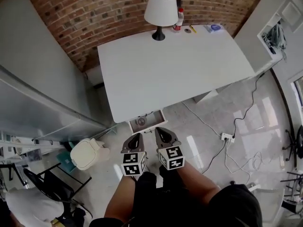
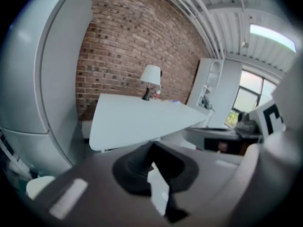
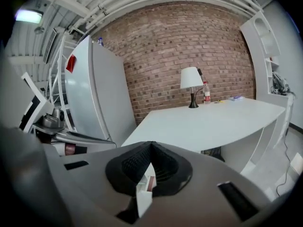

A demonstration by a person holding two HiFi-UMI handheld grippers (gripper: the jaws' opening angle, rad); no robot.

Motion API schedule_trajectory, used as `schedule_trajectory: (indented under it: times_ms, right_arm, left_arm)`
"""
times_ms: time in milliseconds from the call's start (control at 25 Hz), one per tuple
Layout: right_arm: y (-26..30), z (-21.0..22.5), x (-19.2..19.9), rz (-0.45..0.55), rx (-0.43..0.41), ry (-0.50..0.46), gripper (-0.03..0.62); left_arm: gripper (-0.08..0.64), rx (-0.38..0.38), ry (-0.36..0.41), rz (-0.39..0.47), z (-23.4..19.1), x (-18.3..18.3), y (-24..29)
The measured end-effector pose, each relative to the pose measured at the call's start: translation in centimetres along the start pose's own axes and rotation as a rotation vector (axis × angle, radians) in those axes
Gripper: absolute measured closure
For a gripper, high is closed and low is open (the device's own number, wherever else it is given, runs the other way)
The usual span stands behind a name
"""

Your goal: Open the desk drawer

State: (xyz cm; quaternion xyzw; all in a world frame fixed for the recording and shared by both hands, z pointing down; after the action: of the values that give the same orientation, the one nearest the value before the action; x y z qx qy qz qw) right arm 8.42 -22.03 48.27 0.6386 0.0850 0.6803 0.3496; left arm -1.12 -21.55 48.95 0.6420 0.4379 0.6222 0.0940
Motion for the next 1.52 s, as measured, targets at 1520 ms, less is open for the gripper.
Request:
schedule_trajectory:
  times_ms: [1520]
  right_arm:
    - [-8.3, -4.6, -17.2, 0.234, -0.054, -0.07, 0.594]
  left_arm:
    - [0.563, -0.056, 0.066, 0.244, 1.7, -15.6, -12.0]
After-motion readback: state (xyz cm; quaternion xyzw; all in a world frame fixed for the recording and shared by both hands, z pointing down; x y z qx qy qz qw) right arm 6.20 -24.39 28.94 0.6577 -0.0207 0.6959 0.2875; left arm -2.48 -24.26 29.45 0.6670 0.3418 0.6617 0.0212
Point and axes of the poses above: the fingertips, and each gripper's own axes: y forward along the fingers, z to its right, x out of its underside, the point moved 2 cm from there along -y, backward along the fingers, and after that the axes turned 10 degrees about -z, right-handed, at the moved point
